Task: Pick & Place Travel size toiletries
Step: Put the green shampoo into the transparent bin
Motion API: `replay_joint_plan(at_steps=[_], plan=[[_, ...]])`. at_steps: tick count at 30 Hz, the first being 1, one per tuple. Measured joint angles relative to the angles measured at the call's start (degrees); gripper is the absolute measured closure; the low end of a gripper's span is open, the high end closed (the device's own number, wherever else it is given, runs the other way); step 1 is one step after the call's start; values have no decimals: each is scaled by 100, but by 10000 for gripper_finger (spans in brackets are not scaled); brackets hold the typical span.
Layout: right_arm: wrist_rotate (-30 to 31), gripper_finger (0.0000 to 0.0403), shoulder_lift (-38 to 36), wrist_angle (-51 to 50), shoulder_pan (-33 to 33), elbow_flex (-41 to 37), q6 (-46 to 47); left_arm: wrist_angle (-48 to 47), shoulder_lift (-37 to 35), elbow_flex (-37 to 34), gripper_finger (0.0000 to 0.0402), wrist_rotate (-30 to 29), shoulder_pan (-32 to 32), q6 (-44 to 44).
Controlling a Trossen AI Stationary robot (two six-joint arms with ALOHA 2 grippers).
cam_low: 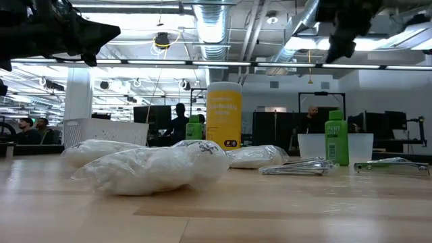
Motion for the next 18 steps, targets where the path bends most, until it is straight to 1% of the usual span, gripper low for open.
replay_joint_plan(at_steps=[3, 6, 11, 18], plan=[[148, 191, 278, -1, 364, -67, 31, 16, 0, 0, 401, 16, -1, 0], [304, 162, 573, 65, 670, -165, 129, 33, 0, 1, 401, 16, 0, 1], [351, 156, 986, 180, 929, -345, 184, 35, 0, 0, 401, 14, 1, 1], [582, 172, 1572, 196, 1062, -350, 12, 48, 0, 0, 401, -10, -1, 0]])
